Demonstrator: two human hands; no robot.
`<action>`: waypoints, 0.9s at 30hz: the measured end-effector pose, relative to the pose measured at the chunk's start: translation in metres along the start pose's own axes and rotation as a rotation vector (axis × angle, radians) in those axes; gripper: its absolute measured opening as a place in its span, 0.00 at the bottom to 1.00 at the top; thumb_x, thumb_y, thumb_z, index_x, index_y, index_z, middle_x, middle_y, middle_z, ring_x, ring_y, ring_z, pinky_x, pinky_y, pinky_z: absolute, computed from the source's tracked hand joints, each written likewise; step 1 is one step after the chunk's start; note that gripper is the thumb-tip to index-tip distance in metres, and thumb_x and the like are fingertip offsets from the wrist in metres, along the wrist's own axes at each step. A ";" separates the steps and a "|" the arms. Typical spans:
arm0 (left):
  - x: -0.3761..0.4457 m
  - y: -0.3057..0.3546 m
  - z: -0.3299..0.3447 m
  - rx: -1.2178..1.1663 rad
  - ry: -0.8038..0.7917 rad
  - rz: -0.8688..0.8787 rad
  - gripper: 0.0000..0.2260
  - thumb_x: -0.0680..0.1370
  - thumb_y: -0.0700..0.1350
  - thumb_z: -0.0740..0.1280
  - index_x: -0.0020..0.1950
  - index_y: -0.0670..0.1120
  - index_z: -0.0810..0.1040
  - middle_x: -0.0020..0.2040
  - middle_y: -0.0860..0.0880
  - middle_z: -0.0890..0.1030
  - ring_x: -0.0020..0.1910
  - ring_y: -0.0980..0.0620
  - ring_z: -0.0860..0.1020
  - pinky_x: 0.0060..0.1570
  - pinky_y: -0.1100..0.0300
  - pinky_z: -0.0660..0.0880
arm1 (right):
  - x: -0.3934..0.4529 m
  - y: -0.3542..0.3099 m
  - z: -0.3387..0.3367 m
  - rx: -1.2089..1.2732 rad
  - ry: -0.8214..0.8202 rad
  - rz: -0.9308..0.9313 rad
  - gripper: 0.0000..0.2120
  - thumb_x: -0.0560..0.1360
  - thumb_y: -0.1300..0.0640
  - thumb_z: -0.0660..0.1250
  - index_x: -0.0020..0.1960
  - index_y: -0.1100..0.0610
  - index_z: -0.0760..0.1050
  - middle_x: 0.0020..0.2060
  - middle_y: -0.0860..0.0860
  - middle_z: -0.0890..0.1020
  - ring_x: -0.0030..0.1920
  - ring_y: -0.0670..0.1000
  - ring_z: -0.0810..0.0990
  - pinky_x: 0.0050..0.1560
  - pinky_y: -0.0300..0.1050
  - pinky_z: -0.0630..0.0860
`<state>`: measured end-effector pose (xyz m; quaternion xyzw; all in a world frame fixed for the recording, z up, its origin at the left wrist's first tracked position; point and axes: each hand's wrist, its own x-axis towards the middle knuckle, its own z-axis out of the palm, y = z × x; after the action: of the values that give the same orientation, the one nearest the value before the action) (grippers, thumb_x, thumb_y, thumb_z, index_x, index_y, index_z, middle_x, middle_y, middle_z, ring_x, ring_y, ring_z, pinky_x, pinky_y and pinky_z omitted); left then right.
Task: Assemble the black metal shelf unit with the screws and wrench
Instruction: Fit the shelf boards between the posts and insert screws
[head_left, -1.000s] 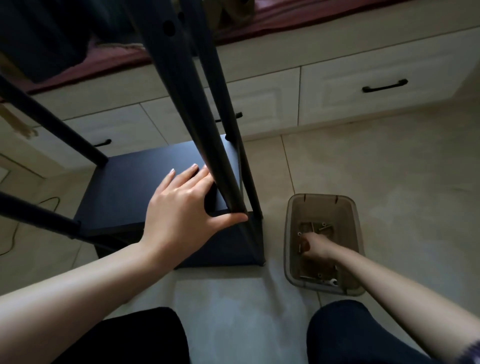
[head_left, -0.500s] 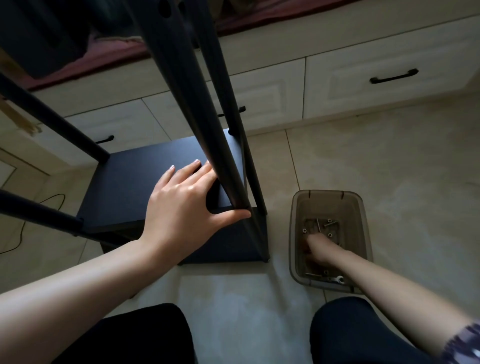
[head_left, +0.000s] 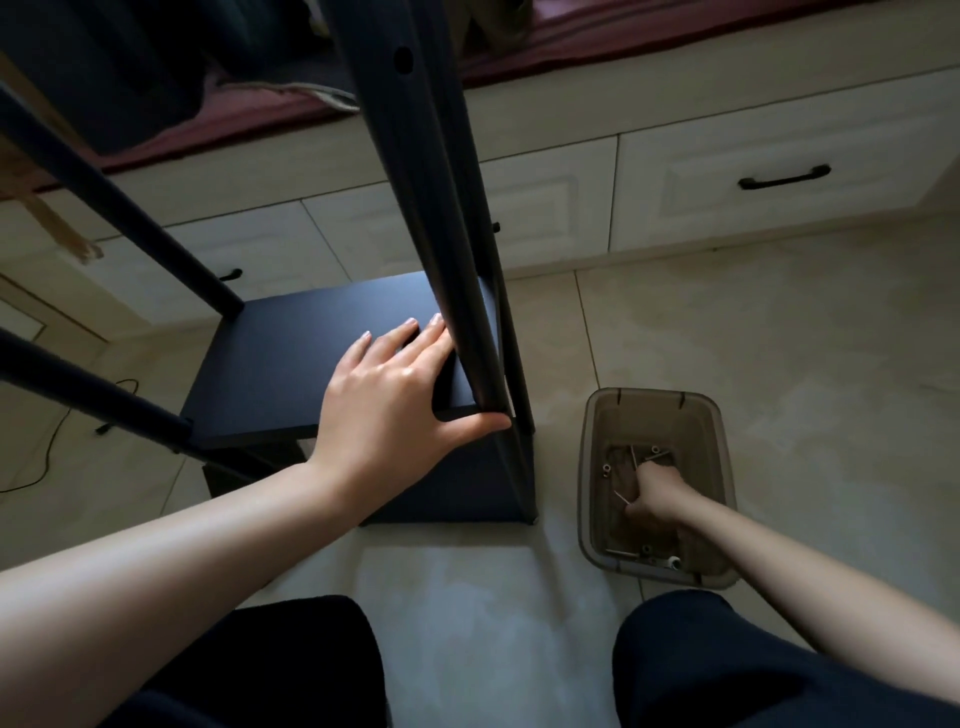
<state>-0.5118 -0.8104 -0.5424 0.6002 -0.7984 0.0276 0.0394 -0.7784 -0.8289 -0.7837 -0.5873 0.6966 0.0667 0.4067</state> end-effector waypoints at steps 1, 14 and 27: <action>-0.001 0.001 -0.001 0.003 -0.010 -0.004 0.43 0.68 0.77 0.53 0.75 0.52 0.71 0.77 0.54 0.68 0.78 0.52 0.62 0.77 0.48 0.57 | -0.007 0.000 -0.005 0.040 -0.017 0.001 0.13 0.76 0.60 0.71 0.57 0.64 0.74 0.52 0.58 0.81 0.52 0.55 0.82 0.49 0.44 0.78; -0.005 0.013 -0.006 -0.046 -0.053 -0.031 0.39 0.75 0.69 0.63 0.80 0.49 0.61 0.80 0.50 0.62 0.80 0.47 0.58 0.78 0.48 0.55 | -0.181 -0.080 -0.119 0.507 -0.046 -0.238 0.03 0.75 0.62 0.71 0.47 0.62 0.81 0.37 0.55 0.83 0.36 0.48 0.82 0.39 0.42 0.81; -0.058 0.037 0.015 -0.913 0.475 -0.478 0.05 0.78 0.45 0.72 0.43 0.50 0.79 0.42 0.53 0.82 0.48 0.53 0.78 0.44 0.59 0.73 | -0.219 -0.151 -0.132 0.416 -0.072 -0.163 0.04 0.80 0.59 0.65 0.51 0.60 0.76 0.39 0.55 0.87 0.32 0.47 0.82 0.32 0.39 0.79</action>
<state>-0.5317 -0.7458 -0.5623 0.6637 -0.5404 -0.1959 0.4786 -0.7154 -0.7822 -0.4968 -0.5424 0.6308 -0.0904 0.5476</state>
